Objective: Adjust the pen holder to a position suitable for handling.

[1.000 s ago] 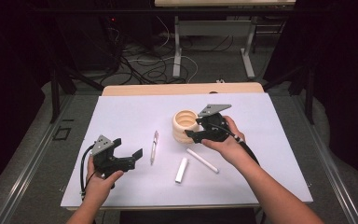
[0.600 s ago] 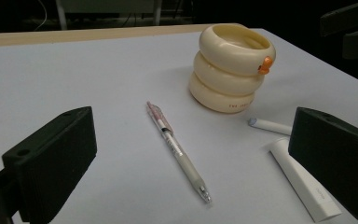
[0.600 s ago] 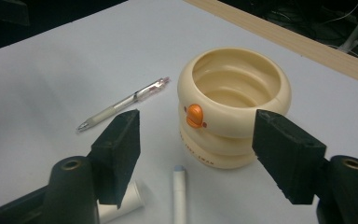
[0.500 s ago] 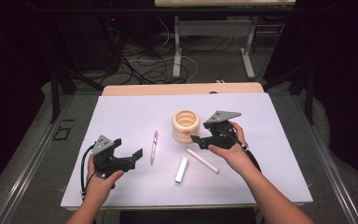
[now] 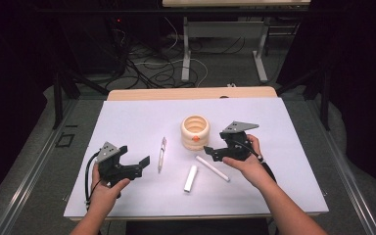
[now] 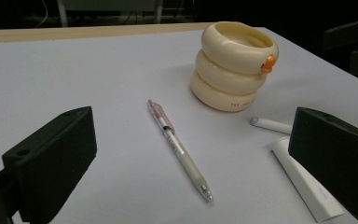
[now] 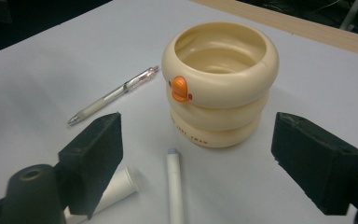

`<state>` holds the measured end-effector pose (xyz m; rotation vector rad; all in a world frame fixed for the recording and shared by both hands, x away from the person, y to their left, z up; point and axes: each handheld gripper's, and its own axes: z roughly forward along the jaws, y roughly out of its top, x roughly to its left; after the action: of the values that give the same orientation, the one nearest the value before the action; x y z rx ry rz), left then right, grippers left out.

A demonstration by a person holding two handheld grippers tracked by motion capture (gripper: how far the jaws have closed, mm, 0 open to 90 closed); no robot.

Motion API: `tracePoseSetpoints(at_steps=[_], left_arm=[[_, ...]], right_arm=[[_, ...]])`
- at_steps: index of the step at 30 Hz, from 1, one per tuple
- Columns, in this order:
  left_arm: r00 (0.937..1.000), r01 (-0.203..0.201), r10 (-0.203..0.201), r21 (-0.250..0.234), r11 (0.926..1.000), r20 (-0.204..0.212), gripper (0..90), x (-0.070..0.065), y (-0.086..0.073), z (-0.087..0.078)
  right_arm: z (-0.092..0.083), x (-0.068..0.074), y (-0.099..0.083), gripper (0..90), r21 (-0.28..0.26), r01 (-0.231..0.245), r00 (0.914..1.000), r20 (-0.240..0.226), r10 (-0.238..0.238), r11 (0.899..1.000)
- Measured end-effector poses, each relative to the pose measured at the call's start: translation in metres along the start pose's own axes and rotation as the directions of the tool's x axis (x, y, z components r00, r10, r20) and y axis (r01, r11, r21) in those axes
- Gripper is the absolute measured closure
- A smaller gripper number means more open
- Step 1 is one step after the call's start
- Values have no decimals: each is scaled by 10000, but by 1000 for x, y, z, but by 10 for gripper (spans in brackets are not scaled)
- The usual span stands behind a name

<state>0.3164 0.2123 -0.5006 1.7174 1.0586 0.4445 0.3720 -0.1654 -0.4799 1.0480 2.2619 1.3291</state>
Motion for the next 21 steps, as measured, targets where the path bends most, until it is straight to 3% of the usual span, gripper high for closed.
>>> tracePoseSetpoints(at_steps=[8,15,21], left_arm=[[10000,58,-58,-79,10000,-36,9,2,0,-3],[9999,94,-95,-135,9999,-35,9,2,0,-4],[10000,78,-78,-141,9999,-34,9,2,0,-5]], right_arm=[[1,-3,-6,91,273,-333,9990,-275,340,9991],[7,-1,-11,97,873,319,9995,32,-323,9957],[10,-2,-15,170,1233,356,9993,-194,-335,9917]])
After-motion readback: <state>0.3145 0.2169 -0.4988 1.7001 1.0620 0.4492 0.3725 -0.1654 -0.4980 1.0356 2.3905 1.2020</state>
